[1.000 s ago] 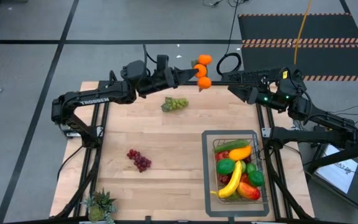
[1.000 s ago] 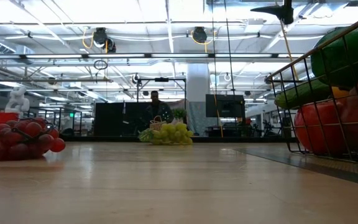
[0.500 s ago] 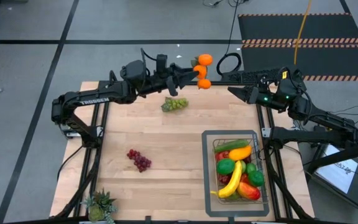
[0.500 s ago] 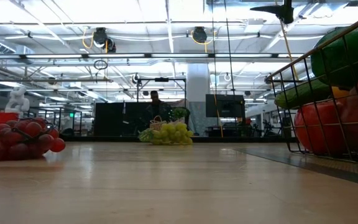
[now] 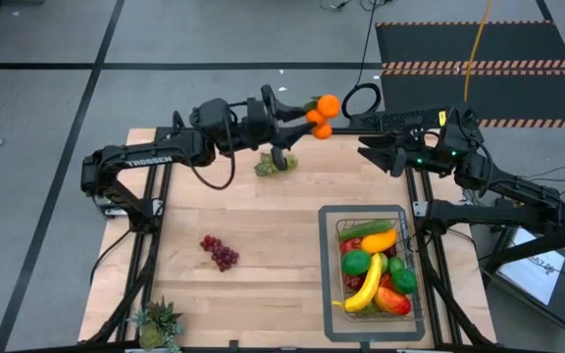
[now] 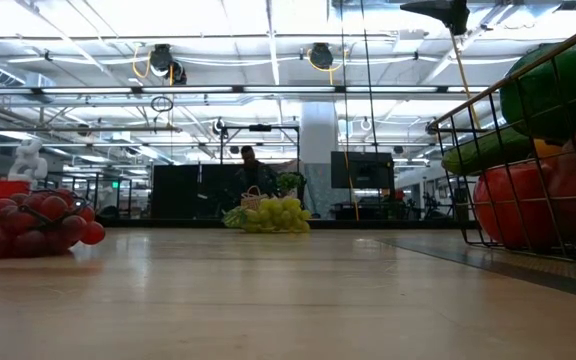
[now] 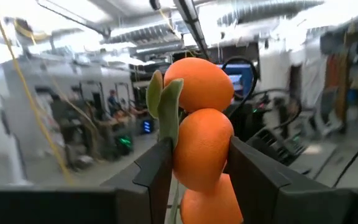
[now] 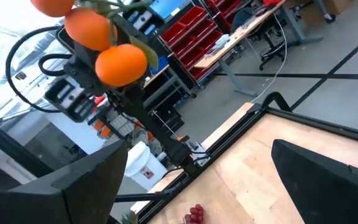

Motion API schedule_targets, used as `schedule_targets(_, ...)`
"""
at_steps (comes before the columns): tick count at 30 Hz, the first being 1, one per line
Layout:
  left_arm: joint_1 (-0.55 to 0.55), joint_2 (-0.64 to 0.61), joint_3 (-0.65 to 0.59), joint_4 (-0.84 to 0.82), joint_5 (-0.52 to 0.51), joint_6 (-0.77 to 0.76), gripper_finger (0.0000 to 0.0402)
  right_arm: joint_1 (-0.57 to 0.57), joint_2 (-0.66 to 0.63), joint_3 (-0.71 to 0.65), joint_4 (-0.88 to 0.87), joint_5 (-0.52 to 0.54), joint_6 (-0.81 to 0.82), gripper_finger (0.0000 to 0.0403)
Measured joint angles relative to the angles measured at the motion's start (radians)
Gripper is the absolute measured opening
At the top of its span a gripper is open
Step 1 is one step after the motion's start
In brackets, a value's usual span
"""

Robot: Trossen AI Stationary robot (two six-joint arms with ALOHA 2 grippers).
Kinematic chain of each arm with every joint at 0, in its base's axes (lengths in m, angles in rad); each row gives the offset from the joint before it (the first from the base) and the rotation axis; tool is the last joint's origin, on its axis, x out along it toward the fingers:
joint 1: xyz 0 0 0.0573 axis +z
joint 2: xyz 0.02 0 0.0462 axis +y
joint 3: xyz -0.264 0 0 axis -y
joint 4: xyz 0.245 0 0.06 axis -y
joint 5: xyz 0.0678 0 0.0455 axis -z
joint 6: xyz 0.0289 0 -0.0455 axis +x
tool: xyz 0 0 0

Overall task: Build produce basket
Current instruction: Put the orange tangerines into the wire basket

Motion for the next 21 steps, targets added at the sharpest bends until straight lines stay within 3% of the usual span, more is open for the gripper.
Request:
schedule_targets(5, -0.006, 0.000, 0.000, 0.000, 0.000, 0.185, 0.0145, -0.001, 0.000, 0.000, 0.003, 0.010, 0.040, 0.0392)
schedule_targets(10, -0.006, 0.000, 0.000, -0.001, -0.004, 0.300, 0.0145, -0.032, 0.000, 0.000, 0.044, 0.078, 0.248, 0.0392)
schedule_targets(17, -0.028, 0.000, 0.000, -0.006, -0.012, 0.433, 0.0145, -0.086, 0.002, 0.000, 0.071, -0.047, 0.410, 0.0392)
schedule_targets(21, -0.029, 0.000, 0.000, -0.008, -0.013, 0.431, 0.0145, -0.112, 0.004, 0.000, 0.098, -0.096, 0.446, 0.0392)
